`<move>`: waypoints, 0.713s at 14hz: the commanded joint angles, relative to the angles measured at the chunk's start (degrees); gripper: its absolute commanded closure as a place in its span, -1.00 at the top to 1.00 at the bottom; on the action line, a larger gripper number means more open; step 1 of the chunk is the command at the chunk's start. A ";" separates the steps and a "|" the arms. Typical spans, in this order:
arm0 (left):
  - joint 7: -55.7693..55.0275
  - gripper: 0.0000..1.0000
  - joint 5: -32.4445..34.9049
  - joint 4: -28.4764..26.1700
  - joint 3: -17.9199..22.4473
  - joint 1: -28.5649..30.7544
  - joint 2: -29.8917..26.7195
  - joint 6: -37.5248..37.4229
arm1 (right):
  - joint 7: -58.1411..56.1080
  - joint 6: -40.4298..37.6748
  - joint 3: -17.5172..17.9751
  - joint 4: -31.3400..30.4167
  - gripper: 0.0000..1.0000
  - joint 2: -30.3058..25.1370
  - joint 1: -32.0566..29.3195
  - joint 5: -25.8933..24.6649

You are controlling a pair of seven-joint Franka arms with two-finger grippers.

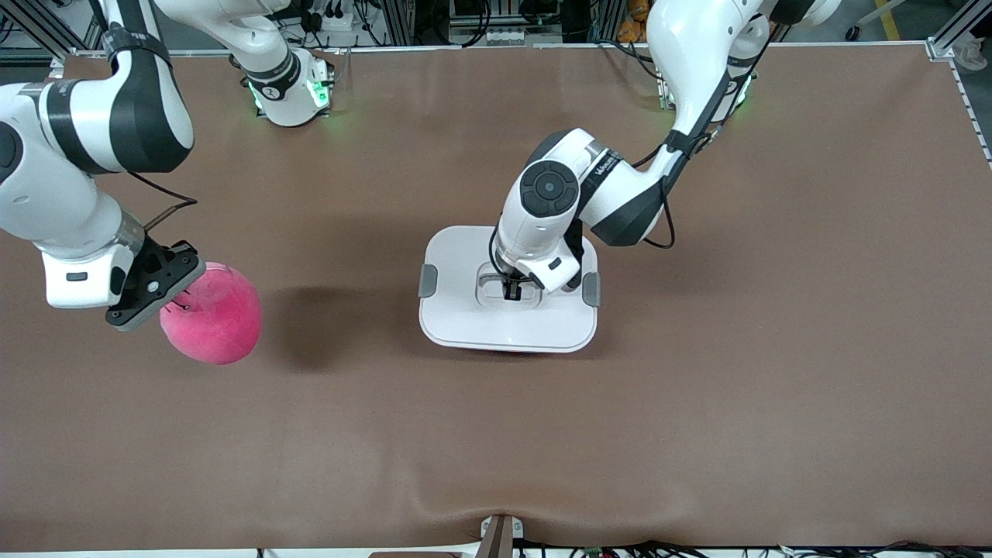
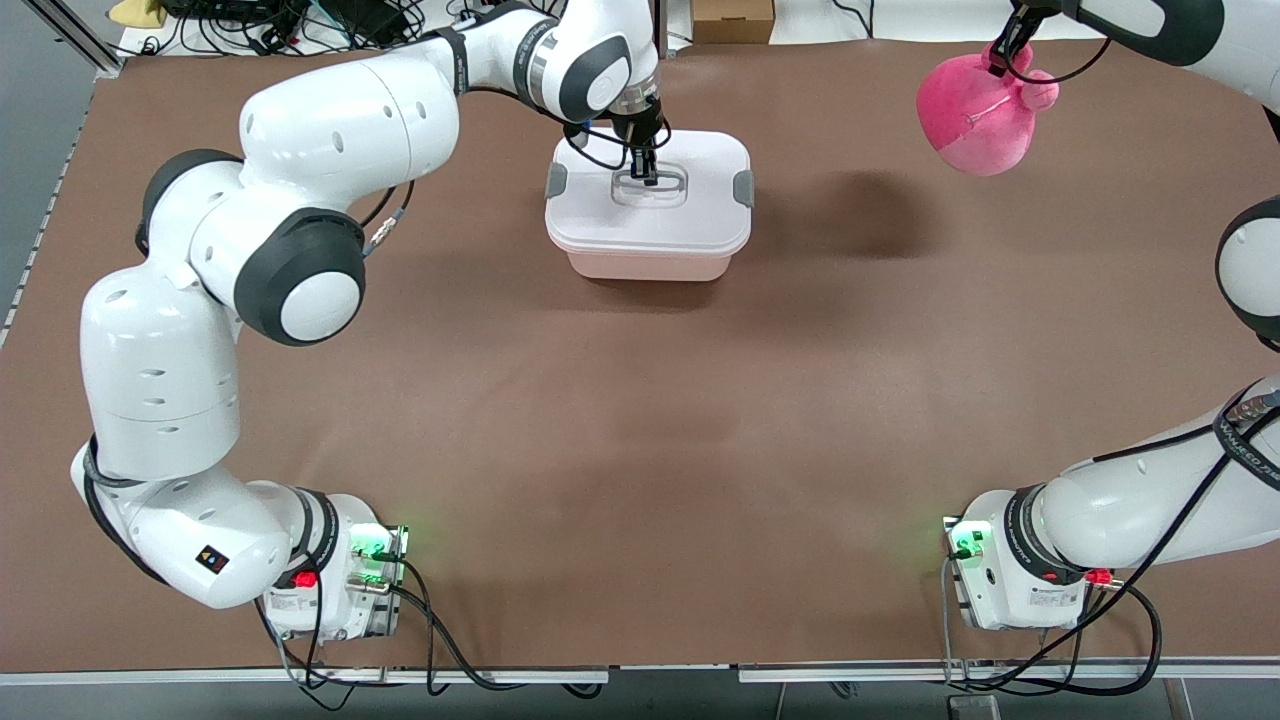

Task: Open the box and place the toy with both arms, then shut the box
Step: 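Lift the pink toy off the table with the right gripper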

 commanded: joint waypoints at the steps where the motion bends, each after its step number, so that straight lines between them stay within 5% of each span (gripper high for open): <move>1: -1.18 -1.00 1.04 0.30 0.54 -0.53 -0.68 -1.14 | 4.34 -3.63 -0.11 4.06 -1.00 1.52 1.24 -0.64; 10: -1.18 -1.00 0.43 0.48 0.54 0.00 -1.91 -1.14 | 17.26 -13.48 -0.02 14.97 -1.00 5.83 5.10 -0.29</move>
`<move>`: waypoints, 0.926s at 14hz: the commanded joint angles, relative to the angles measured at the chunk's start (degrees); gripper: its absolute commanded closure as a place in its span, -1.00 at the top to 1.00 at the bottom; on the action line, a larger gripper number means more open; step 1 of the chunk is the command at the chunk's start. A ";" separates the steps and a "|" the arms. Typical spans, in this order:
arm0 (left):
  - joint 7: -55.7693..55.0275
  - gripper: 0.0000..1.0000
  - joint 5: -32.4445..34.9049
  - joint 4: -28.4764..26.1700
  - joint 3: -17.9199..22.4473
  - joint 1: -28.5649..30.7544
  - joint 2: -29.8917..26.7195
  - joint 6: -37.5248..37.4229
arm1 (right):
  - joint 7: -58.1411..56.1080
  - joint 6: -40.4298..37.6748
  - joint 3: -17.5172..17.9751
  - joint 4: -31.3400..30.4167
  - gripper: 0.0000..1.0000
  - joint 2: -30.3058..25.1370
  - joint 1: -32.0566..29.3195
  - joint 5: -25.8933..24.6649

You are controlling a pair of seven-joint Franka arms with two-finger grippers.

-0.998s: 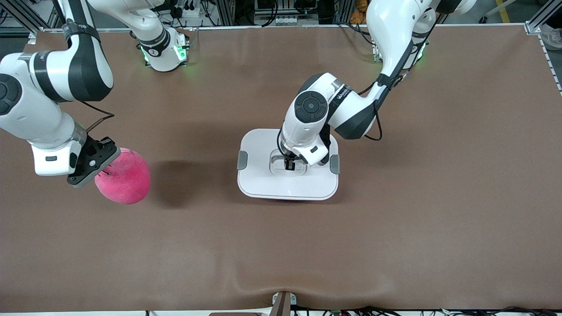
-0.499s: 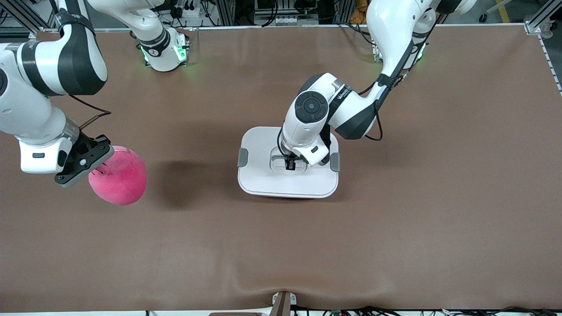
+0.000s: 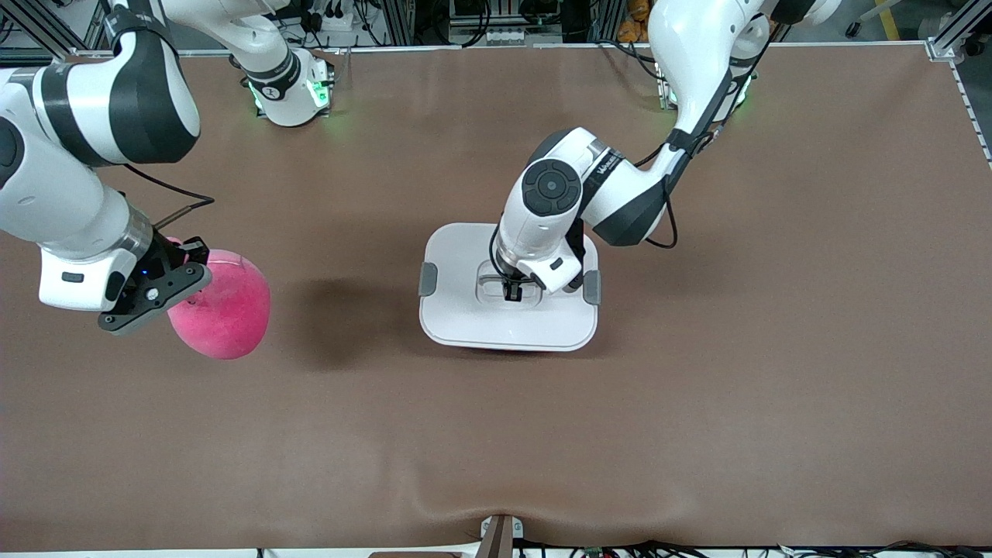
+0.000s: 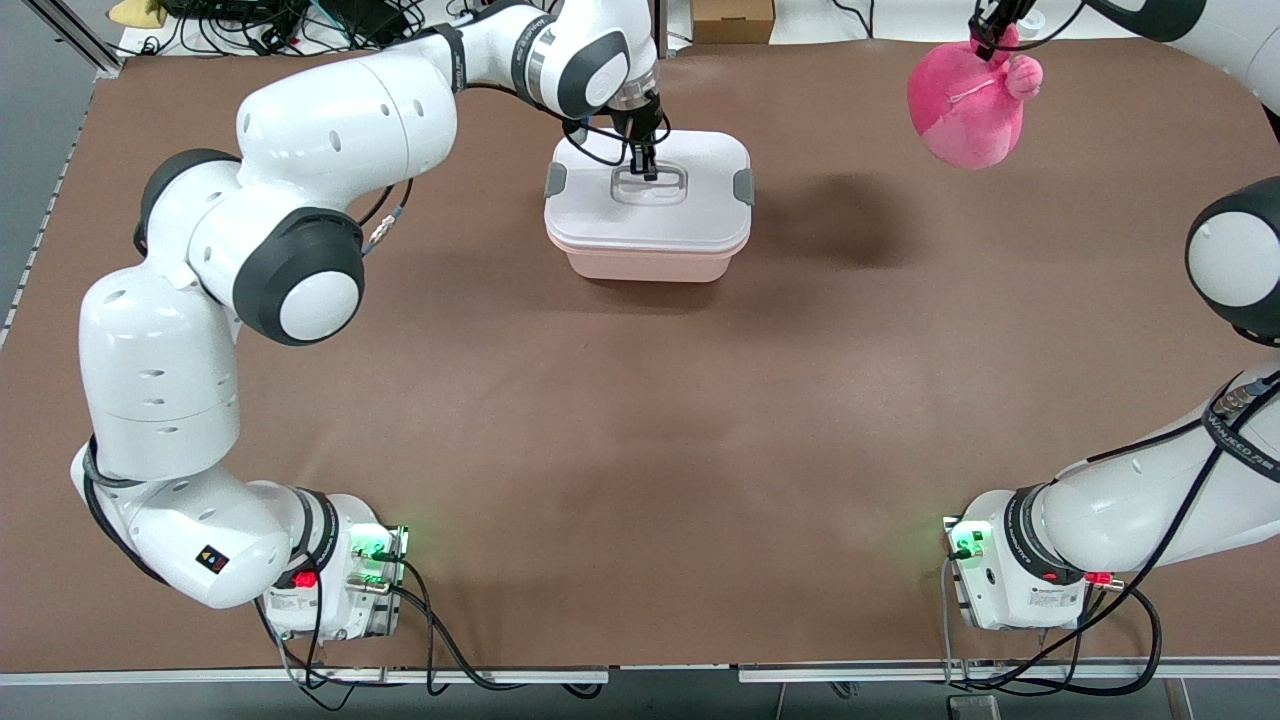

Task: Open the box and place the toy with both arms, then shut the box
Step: 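Lift the pink toy off the table with the right gripper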

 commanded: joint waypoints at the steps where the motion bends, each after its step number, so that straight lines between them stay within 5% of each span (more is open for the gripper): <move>1: -1.03 -1.00 0.60 -0.04 0.37 -0.12 -1.48 -1.14 | 4.59 -2.69 -0.32 4.01 -1.00 1.58 2.26 -0.32; 5: -0.76 -1.00 1.04 -0.04 0.37 -0.03 -2.53 -1.14 | 12.66 -7.25 -0.32 5.86 -1.00 2.02 4.37 0.55; 8: -0.41 -1.00 1.22 -0.12 0.37 -0.03 -3.50 -1.14 | 15.58 -8.93 -0.49 5.95 -1.00 2.19 3.85 6.17; 13: 2.66 -1.00 1.66 -0.21 0.55 1.99 -6.13 -3.77 | 18.83 -10.86 -0.41 6.56 -1.00 2.19 4.38 6.35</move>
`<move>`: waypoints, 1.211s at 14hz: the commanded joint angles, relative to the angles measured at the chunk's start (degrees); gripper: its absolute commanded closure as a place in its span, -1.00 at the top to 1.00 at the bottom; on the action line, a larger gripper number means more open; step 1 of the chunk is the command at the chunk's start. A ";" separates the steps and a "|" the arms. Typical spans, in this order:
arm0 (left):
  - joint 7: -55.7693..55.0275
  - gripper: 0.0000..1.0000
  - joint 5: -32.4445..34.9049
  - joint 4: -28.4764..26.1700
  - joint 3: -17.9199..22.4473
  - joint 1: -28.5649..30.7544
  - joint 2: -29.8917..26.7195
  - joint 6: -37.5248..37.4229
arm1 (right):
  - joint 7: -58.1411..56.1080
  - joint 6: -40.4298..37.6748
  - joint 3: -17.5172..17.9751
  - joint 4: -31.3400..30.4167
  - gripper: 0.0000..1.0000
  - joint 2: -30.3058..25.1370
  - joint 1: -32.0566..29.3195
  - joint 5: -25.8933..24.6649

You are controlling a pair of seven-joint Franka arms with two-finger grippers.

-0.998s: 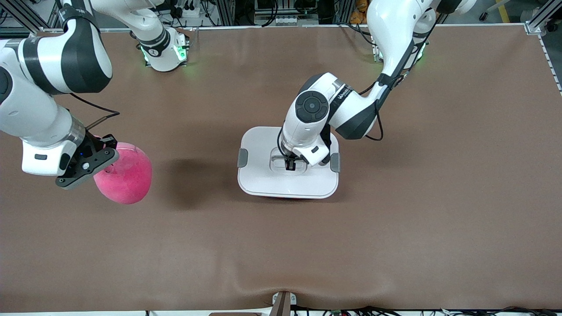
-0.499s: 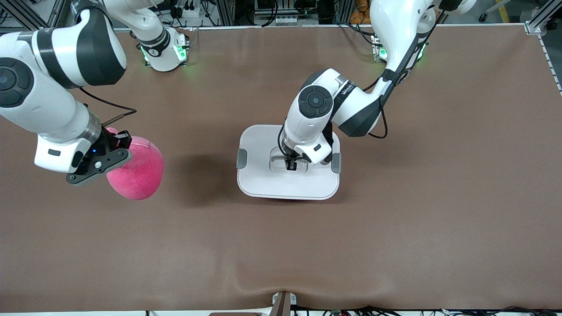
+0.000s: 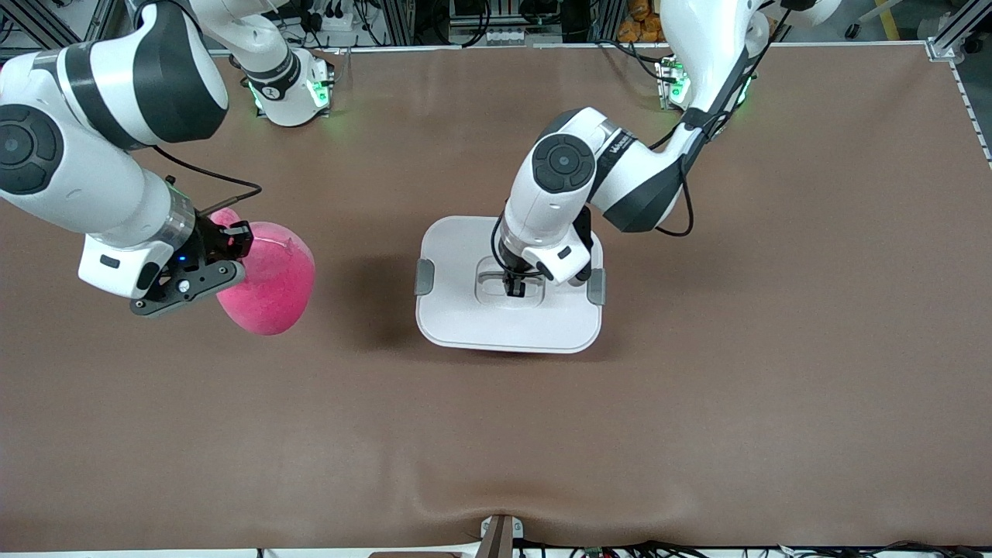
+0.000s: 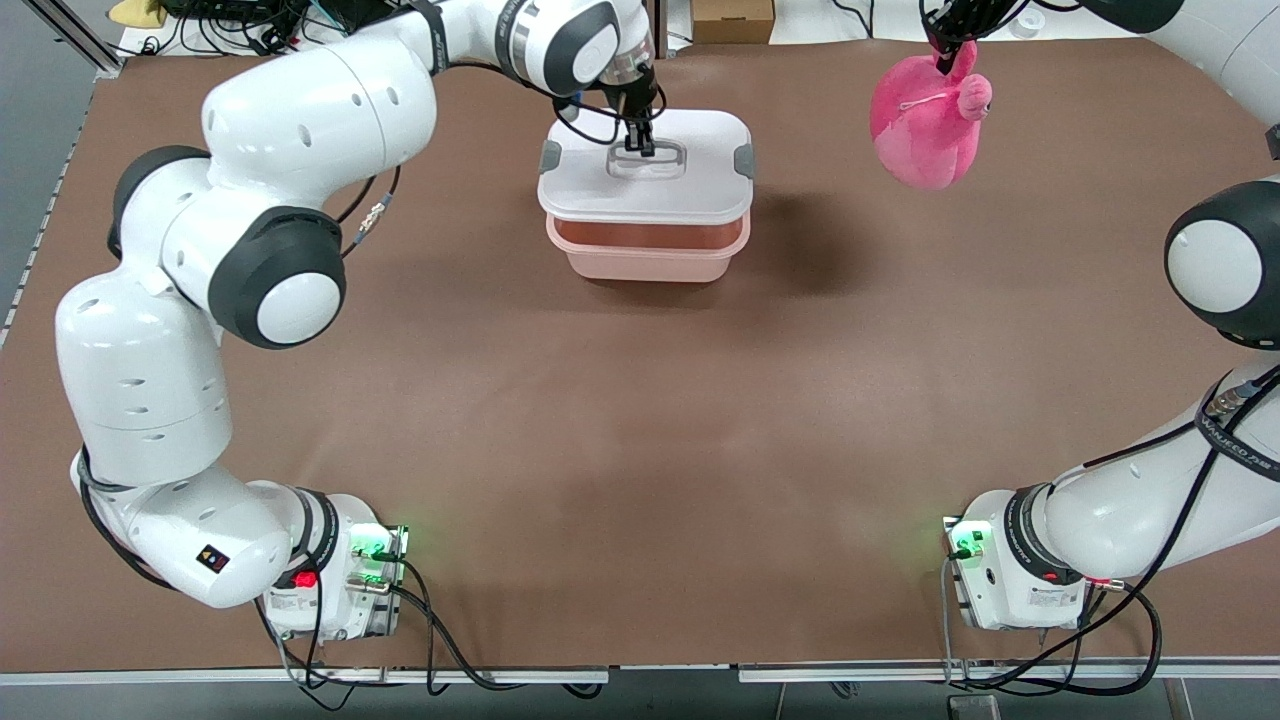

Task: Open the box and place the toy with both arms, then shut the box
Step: 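Lift the pink toy off the table with the right gripper, then lift the lid off the box with the left gripper while the right carries the toy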

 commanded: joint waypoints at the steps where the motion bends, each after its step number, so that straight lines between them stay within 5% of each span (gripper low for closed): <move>1: 3.29 -1.00 1.71 -0.46 0.14 2.56 -3.34 -3.08 | 3.03 -2.69 -0.19 3.46 -1.00 1.28 0.39 0.95; 17: 35.82 -1.00 -4.08 -2.49 -0.74 24.45 -8.71 -9.85 | 24.37 -3.31 -0.11 9.70 -1.00 6.29 8.29 8.76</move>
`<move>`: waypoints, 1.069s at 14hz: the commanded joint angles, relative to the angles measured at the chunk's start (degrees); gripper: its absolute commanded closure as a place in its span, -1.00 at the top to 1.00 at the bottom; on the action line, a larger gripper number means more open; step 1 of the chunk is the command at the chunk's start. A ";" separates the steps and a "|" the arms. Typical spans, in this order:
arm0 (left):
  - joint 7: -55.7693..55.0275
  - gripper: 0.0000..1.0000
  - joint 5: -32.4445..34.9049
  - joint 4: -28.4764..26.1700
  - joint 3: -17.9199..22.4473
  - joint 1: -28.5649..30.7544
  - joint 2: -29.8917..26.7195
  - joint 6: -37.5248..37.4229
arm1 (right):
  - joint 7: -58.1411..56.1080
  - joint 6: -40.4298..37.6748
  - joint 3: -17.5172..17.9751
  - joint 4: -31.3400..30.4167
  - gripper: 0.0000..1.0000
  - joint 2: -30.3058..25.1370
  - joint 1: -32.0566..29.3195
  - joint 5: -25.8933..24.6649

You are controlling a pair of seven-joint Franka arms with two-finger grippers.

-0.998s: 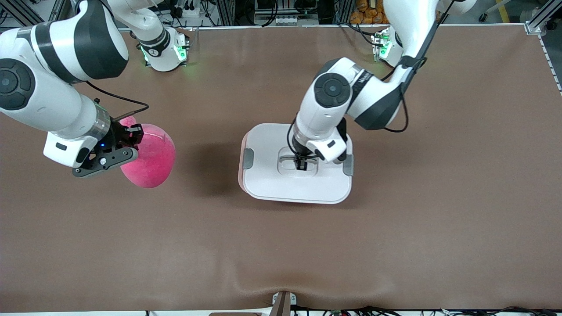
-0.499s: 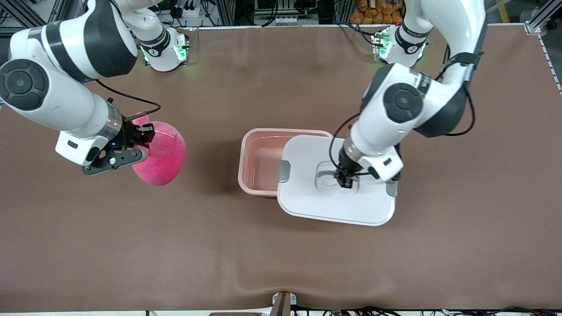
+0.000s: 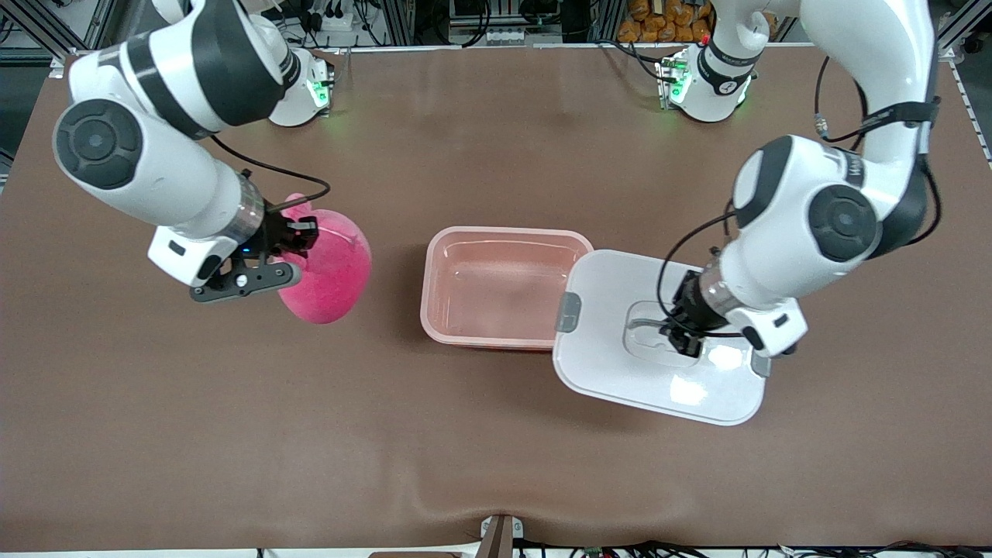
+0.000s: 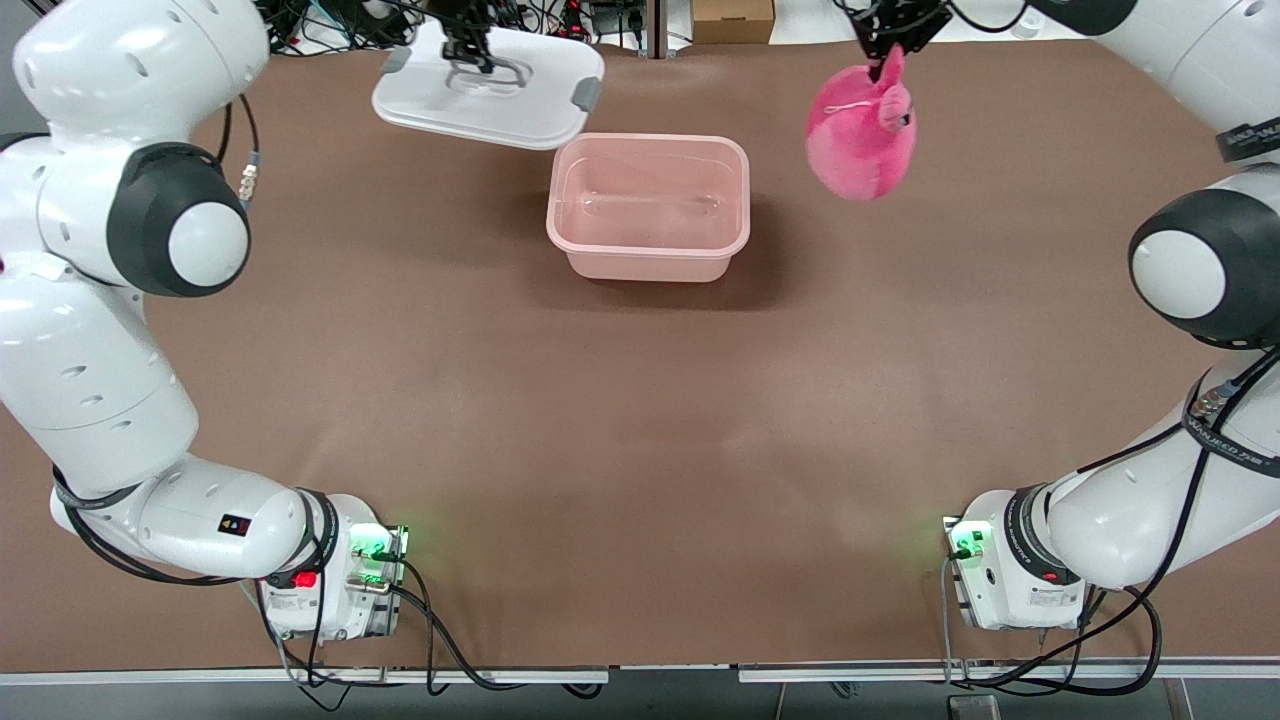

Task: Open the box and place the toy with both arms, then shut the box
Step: 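Lift the lid off the box with the left gripper while the right carries the toy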

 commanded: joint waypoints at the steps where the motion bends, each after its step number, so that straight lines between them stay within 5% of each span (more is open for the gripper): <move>1: 4.18 -1.00 -1.69 -2.03 -0.65 2.69 -2.56 -1.48 | 5.77 -1.75 -0.48 5.21 -1.00 3.09 2.08 2.62; 7: 12.19 -1.00 -3.45 -2.03 -0.74 10.08 -2.48 -3.77 | 13.08 -0.53 -0.39 16.90 -1.00 12.58 6.74 7.73; 15: 15.00 -1.00 -3.54 -2.65 -0.83 12.72 -1.86 -3.77 | 16.40 5.27 2.94 17.08 -1.00 15.49 8.59 7.90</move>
